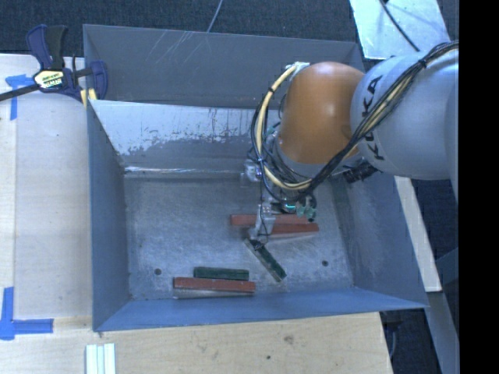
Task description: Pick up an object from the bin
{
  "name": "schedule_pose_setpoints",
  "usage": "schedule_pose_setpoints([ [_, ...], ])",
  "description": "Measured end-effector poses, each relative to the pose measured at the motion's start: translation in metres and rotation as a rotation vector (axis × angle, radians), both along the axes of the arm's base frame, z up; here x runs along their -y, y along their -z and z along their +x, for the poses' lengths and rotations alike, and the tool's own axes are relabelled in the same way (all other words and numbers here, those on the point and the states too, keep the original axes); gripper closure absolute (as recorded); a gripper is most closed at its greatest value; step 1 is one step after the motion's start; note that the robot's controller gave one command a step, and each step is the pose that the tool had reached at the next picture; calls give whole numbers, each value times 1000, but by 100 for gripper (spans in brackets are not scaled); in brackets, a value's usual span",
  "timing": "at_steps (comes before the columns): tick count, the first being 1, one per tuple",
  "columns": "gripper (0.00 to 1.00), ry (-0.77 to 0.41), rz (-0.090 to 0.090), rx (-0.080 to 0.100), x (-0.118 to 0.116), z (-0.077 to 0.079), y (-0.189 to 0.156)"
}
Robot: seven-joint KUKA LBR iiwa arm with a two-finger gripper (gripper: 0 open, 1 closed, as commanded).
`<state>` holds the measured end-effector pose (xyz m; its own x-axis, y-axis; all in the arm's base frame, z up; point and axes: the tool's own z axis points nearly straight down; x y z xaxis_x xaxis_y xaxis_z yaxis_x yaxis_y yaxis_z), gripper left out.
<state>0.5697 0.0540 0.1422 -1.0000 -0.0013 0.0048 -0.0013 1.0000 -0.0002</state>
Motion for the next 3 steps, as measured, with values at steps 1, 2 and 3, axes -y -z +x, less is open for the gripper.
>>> schedule_pose_setpoints([
  [1,0,2,1,8,0,2,-5],
  [2,0,-86,0,8,63,6,17],
  [3,0,-135,-2,10,87,4,14],
])
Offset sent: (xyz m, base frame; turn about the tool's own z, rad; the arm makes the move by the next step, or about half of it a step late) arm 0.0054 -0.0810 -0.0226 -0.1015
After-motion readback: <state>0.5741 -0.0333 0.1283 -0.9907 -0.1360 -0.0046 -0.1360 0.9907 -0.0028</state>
